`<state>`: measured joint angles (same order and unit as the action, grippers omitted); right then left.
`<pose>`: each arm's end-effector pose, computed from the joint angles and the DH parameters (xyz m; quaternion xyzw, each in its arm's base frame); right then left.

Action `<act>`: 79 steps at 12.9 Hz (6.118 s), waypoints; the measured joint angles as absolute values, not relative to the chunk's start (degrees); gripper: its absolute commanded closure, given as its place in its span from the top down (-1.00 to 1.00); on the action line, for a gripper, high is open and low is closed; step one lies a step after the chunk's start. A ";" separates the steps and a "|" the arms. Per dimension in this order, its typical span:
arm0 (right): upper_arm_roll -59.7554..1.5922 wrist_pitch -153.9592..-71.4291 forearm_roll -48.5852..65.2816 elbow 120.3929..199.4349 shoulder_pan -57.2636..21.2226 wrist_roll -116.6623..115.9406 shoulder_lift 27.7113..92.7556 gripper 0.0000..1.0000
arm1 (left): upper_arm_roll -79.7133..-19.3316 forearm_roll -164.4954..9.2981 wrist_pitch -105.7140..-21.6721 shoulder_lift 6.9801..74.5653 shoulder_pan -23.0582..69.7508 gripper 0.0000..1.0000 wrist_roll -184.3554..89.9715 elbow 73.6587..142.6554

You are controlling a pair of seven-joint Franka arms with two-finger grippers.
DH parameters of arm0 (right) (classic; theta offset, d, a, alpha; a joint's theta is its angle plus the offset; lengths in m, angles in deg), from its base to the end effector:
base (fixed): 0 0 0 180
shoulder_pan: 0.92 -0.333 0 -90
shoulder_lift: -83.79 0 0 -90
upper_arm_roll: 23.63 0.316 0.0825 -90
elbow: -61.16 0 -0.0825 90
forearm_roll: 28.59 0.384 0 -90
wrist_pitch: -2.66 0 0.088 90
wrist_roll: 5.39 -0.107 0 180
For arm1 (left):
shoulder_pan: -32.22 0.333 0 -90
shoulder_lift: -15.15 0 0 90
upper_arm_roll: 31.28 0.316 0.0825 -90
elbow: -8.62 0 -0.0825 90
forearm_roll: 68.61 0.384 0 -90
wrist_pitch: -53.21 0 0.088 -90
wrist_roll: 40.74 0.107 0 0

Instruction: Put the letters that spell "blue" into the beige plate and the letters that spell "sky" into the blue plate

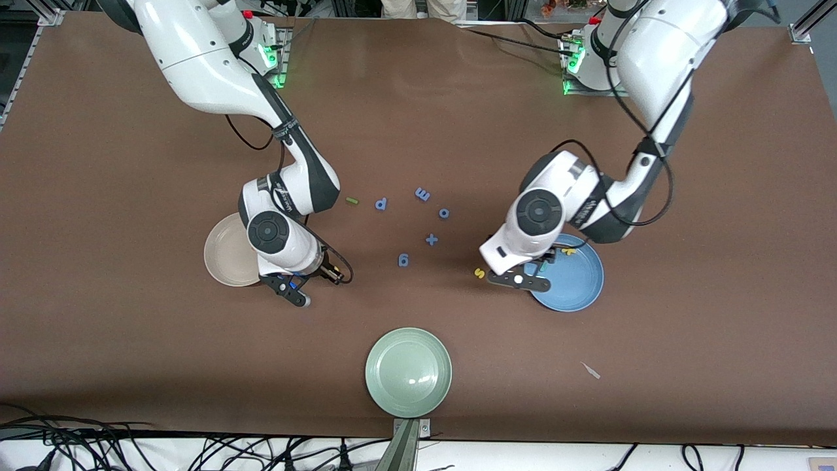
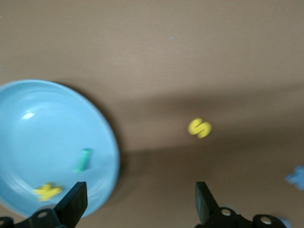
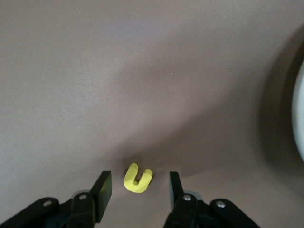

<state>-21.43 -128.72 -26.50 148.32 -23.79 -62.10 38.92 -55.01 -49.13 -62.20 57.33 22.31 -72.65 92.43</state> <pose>0.6434 0.2972 0.1953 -0.9568 0.2894 0.0220 0.0170 0.6230 -0.3300 0.2622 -0.9966 0.0575 0.0438 0.0389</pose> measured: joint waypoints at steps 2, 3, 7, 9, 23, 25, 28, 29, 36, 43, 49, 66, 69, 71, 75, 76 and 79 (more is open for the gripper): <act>-21.40 -129.07 -26.50 148.29 -24.11 -63.01 38.11 0.14 | -54.68 -49.13 -66.80 60.07 21.19 1.00 -80.98 91.60; -21.40 -129.52 -26.51 148.29 -24.33 -63.43 37.67 0.14 | -54.50 -49.13 -69.60 61.30 21.24 1.00 -84.33 91.44; -21.41 -130.47 -26.53 148.16 -24.62 -63.81 37.12 -0.30 | -54.35 -49.16 -72.73 63.58 21.46 1.00 -102.53 90.63; -21.42 -130.47 -26.54 148.00 -24.62 -63.72 37.15 -0.56 | -54.42 -49.16 -72.72 63.98 20.49 1.00 -109.92 90.64; -22.32 -123.78 -26.59 170.12 -13.79 -36.13 57.47 0.01 | -54.29 -49.16 -75.48 68.36 20.08 -1.00 -117.59 88.43; -22.14 -125.37 -26.50 173.87 -13.84 -36.40 59.17 0.08 | -54.29 -49.15 -74.67 68.31 20.19 -1.00 -117.58 88.09; -21.20 -125.89 -26.39 174.52 -13.89 -39.98 59.36 0.09 | -54.31 -49.09 -65.77 66.19 20.84 -0.99 -112.88 86.30; -19.80 -126.25 -26.33 174.54 -13.88 -43.01 59.35 0.09 | -54.32 -49.09 -62.03 64.67 21.48 -0.99 -109.28 86.08; -9.16 -130.54 -26.31 175.45 -15.35 -66.50 58.47 0.09 | -53.84 -49.07 -52.08 59.97 33.69 1.00 -75.86 87.90; -8.42 -137.35 -26.41 176.90 -20.75 -83.29 54.24 0.08 | -56.65 -49.69 -45.30 54.42 33.18 1.00 -74.84 87.16; -7.81 -139.08 -26.44 180.07 -20.80 -86.75 54.12 -0.07 | -57.88 -58.62 -40.27 37.16 33.27 1.00 -72.06 86.54; -7.16 -139.73 -31.35 181.18 -20.82 -87.47 54.46 -0.92 | -32.01 -67.69 -43.80 12.17 26.30 1.00 -44.96 107.71; -7.33 -138.58 -31.86 181.22 -20.57 -87.04 55.50 -0.95 | -32.33 -67.69 -43.52 12.17 26.04 1.00 -44.96 107.68; -7.70 -135.63 -31.90 181.16 -20.18 -85.28 57.50 -0.95 | -32.32 -67.69 -43.21 12.17 26.08 1.00 -44.96 107.49; -8.61 -132.29 -31.95 181.13 -18.62 -79.94 60.80 -0.95 | -32.30 -67.69 -42.86 12.22 26.10 1.00 -44.96 107.07; -9.13 -130.75 -31.95 181.08 -17.64 -77.08 61.62 -0.95 | -32.29 -67.69 -42.80 12.25 26.10 1.00 -44.96 107.04; -12.23 -128.46 -31.96 180.94 -14.43 -65.72 63.47 -0.95 | -32.29 -67.69 -42.61 12.34 26.11 1.00 -44.96 106.99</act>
